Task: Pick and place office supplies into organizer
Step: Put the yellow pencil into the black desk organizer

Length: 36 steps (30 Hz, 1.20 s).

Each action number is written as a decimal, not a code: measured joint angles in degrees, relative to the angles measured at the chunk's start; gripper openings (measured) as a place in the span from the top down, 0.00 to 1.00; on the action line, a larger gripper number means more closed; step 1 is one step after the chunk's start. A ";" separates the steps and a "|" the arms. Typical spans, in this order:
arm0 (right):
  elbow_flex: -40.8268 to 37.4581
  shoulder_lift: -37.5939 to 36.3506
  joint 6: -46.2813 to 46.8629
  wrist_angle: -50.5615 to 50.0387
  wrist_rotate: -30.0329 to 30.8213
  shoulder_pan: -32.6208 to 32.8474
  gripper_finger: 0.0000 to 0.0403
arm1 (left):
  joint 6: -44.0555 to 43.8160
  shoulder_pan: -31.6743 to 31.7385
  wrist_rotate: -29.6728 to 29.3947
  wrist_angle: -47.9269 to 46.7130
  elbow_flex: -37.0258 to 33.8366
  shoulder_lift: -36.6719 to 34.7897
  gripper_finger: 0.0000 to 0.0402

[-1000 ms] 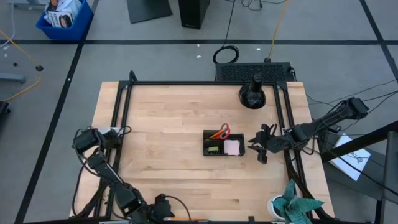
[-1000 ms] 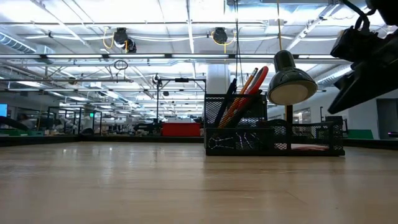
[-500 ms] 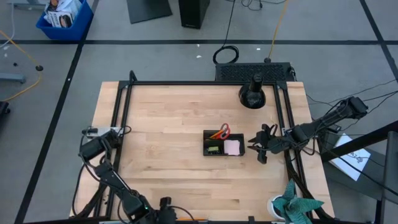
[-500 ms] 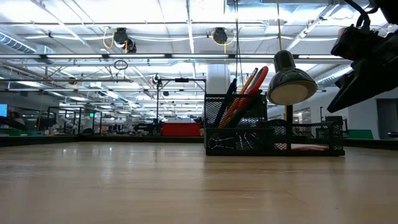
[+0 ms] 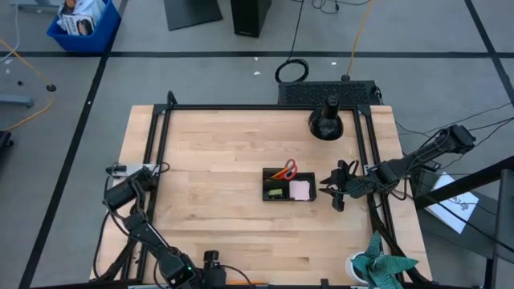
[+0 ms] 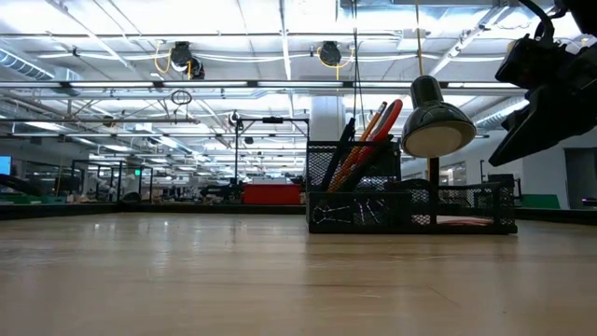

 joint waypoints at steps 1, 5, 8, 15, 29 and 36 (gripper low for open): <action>0.00 0.00 0.00 -0.02 -0.02 0.00 0.70 | 0.01 0.00 0.00 -0.37 0.07 0.28 0.46; 0.00 0.00 0.00 0.07 -0.02 0.00 0.71 | -1.35 0.42 0.66 -2.05 0.13 1.65 0.55; 0.00 0.00 -0.08 0.41 -0.09 0.00 0.71 | -1.38 0.76 1.38 -2.63 0.13 2.30 0.65; 0.00 0.00 -0.36 0.83 -0.20 0.00 0.71 | -1.41 0.79 0.65 -5.26 0.13 2.39 0.90; 0.00 0.02 -0.24 1.40 -0.44 0.46 0.71 | -1.80 5.20 0.03 -8.19 0.26 2.28 0.98; 0.00 0.02 -5.83 5.78 -0.42 3.99 0.71 | 1.31 6.71 -0.11 -8.53 -0.06 0.95 0.97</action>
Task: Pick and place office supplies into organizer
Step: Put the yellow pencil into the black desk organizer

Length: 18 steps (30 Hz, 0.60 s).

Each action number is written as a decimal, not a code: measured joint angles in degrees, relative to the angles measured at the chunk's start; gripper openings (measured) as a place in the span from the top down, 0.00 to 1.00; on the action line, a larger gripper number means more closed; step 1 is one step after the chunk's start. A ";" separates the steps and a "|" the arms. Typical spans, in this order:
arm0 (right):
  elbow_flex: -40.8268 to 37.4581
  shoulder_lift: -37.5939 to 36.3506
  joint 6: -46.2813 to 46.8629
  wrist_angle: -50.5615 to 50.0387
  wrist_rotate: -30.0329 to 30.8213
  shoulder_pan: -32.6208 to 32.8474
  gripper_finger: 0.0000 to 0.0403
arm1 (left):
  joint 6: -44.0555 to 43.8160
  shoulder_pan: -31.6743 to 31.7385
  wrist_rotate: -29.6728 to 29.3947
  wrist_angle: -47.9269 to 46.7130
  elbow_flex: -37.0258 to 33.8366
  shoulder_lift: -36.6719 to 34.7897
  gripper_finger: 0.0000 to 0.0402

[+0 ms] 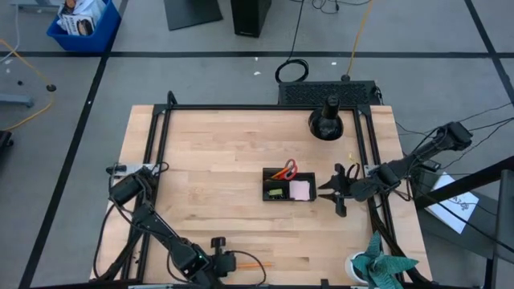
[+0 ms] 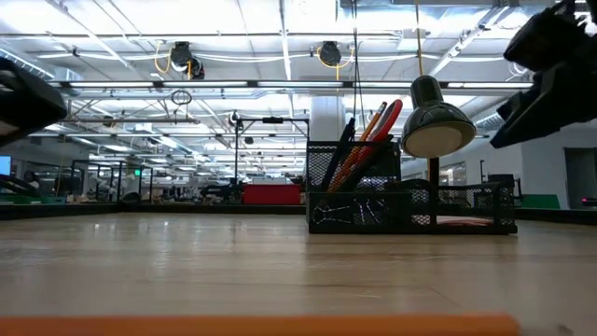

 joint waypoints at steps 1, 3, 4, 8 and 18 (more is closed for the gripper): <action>0.00 0.00 -1.16 1.16 0.15 0.34 0.71 | 0.75 0.28 -0.01 -0.72 -0.12 -0.60 0.98; 0.00 0.00 -4.18 4.05 1.77 0.94 0.71 | 1.86 0.99 0.07 -2.32 -0.14 -2.05 0.99; 0.00 0.00 -5.72 5.59 2.78 1.27 0.71 | 2.14 1.28 0.08 -3.72 -0.19 -2.86 0.99; 0.02 0.00 -11.93 11.33 6.21 3.05 0.71 | 2.27 2.95 1.81 -11.71 -0.53 -6.31 0.98; 0.41 0.24 -18.15 19.51 4.20 6.32 0.69 | 6.27 6.82 4.66 -21.07 -0.33 -13.94 0.99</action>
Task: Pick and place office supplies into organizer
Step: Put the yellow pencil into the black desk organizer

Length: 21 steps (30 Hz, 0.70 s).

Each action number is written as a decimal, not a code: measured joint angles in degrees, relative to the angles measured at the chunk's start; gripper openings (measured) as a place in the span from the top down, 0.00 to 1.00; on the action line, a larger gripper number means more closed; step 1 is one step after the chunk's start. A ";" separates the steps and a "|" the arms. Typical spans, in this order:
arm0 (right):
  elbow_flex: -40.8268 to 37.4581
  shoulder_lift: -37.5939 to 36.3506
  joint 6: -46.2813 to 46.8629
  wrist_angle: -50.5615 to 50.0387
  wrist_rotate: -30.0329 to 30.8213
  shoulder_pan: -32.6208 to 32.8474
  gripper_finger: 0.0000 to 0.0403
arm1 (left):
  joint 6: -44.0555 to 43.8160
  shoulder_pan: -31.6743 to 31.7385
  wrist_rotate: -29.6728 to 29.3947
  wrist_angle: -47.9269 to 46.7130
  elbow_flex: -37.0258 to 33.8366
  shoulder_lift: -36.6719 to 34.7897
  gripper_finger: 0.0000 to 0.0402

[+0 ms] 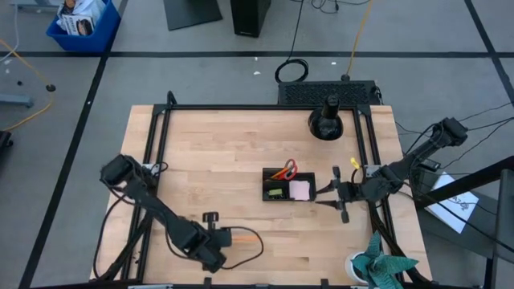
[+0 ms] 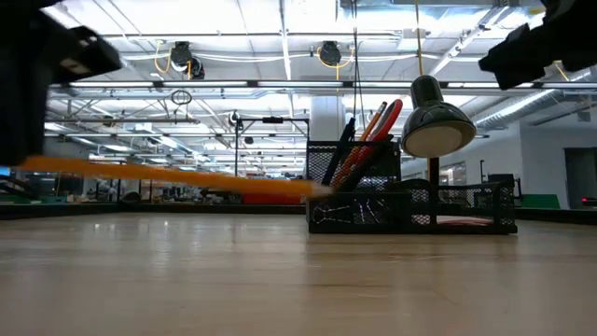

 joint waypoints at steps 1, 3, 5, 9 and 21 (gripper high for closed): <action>0.52 0.37 -0.07 0.05 -1.02 0.15 0.68 | 0.70 0.52 -0.04 -0.27 0.01 -0.62 0.99; 1.80 1.60 -0.09 0.06 -2.75 0.49 0.65 | 2.40 1.63 -0.05 -0.27 0.01 -1.79 0.99; 3.75 4.06 -0.91 0.10 -3.83 0.92 0.62 | 4.17 2.95 0.19 -1.86 0.87 -2.79 0.99; 9.16 11.13 -2.24 -0.02 -5.88 2.05 0.54 | 7.75 5.30 0.36 -9.06 5.35 -3.02 0.99; 34.08 34.30 -5.73 -10.65 -6.89 4.23 0.41 | 18.11 10.48 -3.79 -16.36 15.55 -3.04 1.00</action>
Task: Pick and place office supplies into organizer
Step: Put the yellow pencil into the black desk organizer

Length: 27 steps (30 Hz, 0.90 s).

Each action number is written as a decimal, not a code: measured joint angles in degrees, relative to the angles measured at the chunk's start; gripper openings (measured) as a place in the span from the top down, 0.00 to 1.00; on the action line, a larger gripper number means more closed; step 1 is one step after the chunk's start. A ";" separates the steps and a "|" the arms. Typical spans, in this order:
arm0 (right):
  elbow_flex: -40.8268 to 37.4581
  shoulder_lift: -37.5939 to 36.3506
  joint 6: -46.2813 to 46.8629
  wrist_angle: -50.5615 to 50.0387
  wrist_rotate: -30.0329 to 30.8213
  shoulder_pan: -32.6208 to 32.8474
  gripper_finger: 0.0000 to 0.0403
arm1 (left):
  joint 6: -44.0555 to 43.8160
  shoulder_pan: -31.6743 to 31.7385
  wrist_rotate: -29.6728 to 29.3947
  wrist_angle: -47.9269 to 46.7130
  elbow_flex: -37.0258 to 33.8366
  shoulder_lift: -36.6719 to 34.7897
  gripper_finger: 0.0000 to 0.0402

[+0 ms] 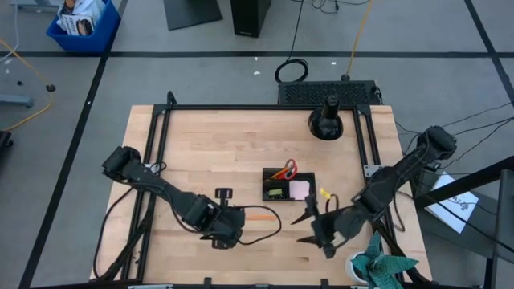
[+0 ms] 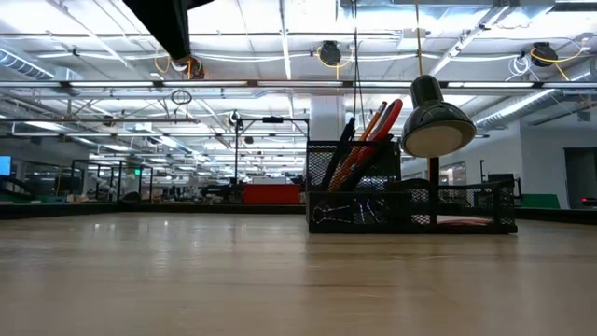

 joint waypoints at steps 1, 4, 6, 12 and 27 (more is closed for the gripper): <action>1.80 1.55 0.05 -1.80 0.93 -0.10 0.41 | 0.31 0.27 -0.19 0.00 0.02 0.00 1.00; 7.09 6.69 0.04 -7.13 3.44 -0.86 0.42 | 1.30 1.10 -0.79 0.02 0.11 0.38 1.00; 9.49 9.82 -0.25 -10.25 6.20 -0.98 0.42 | 1.95 1.24 -1.54 0.05 0.09 0.52 1.00; 11.53 15.91 4.60 -8.64 10.47 -2.03 0.42 | 1.36 1.38 -3.26 0.46 0.09 0.50 1.00; 3.58 10.63 5.29 -8.62 13.35 -1.95 0.47 | -18.90 3.34 -6.68 19.22 -3.56 5.68 0.99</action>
